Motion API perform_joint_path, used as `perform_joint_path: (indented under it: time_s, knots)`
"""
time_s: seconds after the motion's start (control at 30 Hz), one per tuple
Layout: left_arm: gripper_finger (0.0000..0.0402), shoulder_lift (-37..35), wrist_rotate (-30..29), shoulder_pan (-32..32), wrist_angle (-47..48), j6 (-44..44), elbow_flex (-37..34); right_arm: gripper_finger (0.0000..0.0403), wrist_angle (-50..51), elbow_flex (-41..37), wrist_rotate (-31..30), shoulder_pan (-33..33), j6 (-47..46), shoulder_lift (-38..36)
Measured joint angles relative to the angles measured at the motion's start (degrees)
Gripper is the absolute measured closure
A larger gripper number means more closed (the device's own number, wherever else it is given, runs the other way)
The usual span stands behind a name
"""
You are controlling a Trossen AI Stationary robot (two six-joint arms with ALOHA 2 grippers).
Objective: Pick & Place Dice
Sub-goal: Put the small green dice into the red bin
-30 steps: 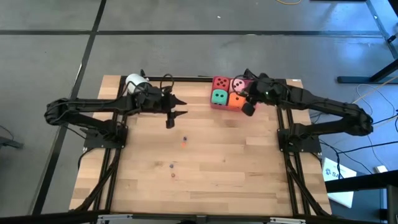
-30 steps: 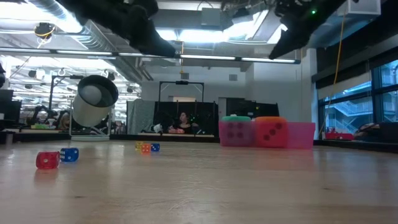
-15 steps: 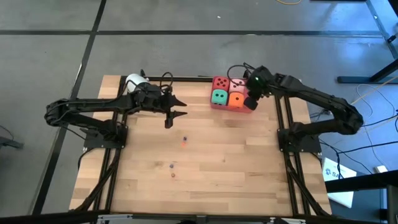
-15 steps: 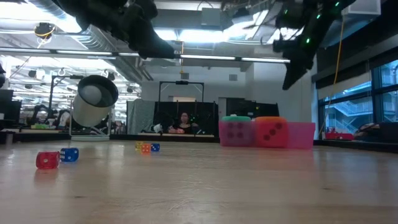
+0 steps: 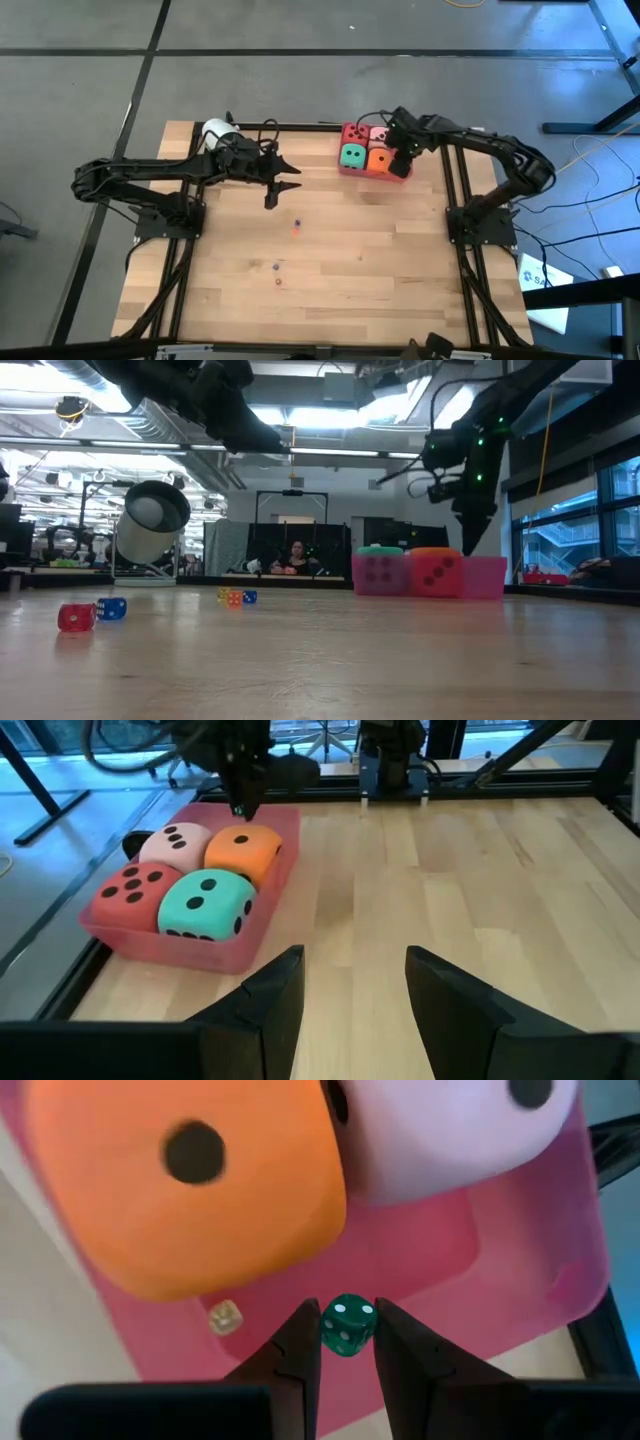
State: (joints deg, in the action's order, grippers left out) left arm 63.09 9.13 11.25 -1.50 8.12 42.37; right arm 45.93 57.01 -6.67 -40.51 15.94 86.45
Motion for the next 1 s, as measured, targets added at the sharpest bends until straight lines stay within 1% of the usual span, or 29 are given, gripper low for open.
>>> perform_joint_path:
  time_s: [0.33, 0.57, 1.0]
  knots:
    - [0.0233, 0.0, 0.0, 0.0, 0.5, 0.0, 0.0, 0.0331, 0.0, 0.0, 0.3, -0.1, 2.6, 4.5]
    - [0.0233, 0.0, 0.0, 0.0, 1.7, 0.0, 0.0, 0.0331, 0.6, 0.0, 2.2, 0.2, 2.6, 7.9]
    - [0.0233, 0.0, 0.0, 0.0, 1.8, -0.1, 0.0, 0.0329, 0.4, 0.0, 2.8, 1.9, 3.0, 10.3]
